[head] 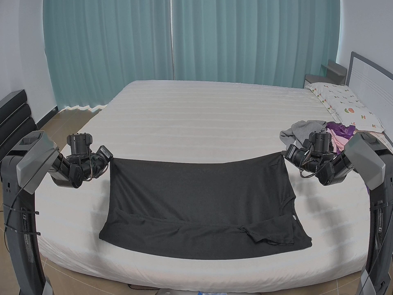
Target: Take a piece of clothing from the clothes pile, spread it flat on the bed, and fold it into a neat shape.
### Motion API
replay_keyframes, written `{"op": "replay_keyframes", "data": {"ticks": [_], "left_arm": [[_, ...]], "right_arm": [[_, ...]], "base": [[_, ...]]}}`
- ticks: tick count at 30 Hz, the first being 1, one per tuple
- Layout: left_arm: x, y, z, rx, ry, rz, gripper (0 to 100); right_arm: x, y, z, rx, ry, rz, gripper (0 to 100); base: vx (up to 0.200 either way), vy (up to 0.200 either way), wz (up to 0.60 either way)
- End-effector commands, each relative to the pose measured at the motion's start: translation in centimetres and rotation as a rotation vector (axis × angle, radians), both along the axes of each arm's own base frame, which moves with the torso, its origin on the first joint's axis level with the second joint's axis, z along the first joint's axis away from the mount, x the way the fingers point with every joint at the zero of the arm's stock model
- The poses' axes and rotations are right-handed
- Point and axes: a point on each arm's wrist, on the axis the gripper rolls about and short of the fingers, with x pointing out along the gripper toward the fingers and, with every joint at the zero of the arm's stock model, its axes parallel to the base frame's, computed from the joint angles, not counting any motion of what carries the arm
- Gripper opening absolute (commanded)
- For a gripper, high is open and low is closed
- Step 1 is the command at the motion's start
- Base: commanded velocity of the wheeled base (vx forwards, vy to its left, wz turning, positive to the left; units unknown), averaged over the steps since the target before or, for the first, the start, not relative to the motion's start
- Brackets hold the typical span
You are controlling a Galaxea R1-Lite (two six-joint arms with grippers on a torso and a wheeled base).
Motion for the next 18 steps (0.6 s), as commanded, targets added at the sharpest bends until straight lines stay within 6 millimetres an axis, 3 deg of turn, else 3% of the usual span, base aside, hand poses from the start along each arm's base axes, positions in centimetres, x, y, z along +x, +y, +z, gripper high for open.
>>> {"op": "replay_keyframes", "data": {"ticks": [1, 18], "left_arm": [[0.00, 0.10, -0.05, -0.001, 0.001, 0.003, 0], [0.04, -0.19, -0.32, -0.002, 0.005, -0.005, 0]], "right_arm": [[0.00, 0.02, 0.09, 0.002, -0.002, -0.001, 0], [-0.17, -0.73, 0.60, 0.015, 0.004, -0.030, 0]], "base": [[0.000, 0.000, 0.00], [0.000, 0.000, 0.00]]}}
